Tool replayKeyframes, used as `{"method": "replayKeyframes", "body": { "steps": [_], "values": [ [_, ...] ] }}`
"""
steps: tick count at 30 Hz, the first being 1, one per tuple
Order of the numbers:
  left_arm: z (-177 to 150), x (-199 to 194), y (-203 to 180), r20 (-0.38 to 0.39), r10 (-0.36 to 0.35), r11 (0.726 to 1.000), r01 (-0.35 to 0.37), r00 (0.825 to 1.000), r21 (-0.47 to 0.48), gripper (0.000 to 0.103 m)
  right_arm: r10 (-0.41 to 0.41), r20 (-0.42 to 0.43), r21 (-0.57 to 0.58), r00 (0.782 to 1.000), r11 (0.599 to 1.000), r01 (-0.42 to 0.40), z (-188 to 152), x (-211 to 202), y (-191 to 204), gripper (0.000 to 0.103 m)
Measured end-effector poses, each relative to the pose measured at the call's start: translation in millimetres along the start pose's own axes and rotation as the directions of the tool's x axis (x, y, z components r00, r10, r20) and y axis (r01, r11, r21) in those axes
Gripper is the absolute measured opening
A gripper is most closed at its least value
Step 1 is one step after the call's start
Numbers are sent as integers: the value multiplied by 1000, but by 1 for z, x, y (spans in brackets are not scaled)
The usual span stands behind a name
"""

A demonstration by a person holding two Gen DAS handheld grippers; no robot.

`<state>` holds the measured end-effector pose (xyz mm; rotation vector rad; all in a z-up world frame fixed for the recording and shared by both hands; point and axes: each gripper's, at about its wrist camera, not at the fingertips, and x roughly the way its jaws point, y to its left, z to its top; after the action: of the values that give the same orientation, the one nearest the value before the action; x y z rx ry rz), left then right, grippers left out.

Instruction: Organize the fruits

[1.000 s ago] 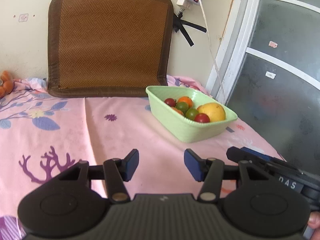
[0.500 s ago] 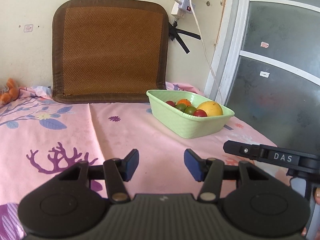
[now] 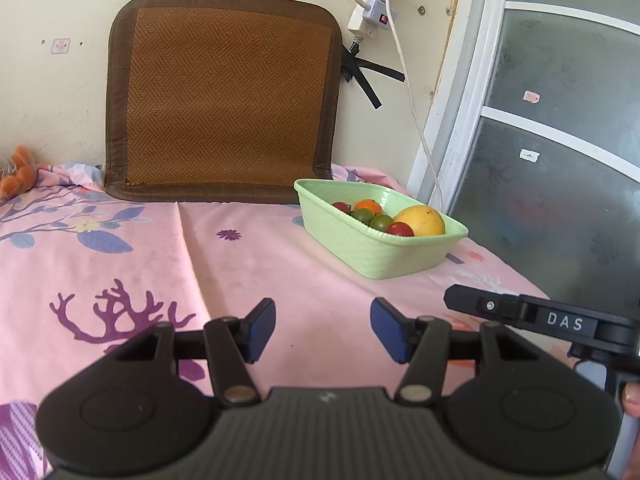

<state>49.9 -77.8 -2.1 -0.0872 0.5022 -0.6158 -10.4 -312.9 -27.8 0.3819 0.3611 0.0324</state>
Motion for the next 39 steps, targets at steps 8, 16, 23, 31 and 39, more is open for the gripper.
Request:
{"method": "replayKeyframes", "body": {
  "steps": [8, 16, 23, 31, 39],
  "values": [
    [0, 0, 1, 1, 1, 1000, -1, 1000, -1, 54, -3, 6, -15, 1000, 1000, 3, 0, 0, 2, 50],
    [0, 0, 1, 1, 1, 1000, -1, 1000, -1, 55, -2, 8, -21, 1000, 1000, 2, 0, -1, 2, 50],
    [0, 0, 1, 0, 1, 1000, -1, 1000, -2, 55, -1, 9, -25, 1000, 1000, 1, 1, -1, 2, 50],
    [0, -1, 0, 0, 1, 1000, -1, 1000, -2, 56, 0, 10, -28, 1000, 1000, 0, 1, -2, 3, 50],
    [0, 0, 1, 0, 1, 1000, -1, 1000, -2, 56, 1, 10, -29, 1000, 1000, -1, 1, -2, 3, 50]
  ]
}}
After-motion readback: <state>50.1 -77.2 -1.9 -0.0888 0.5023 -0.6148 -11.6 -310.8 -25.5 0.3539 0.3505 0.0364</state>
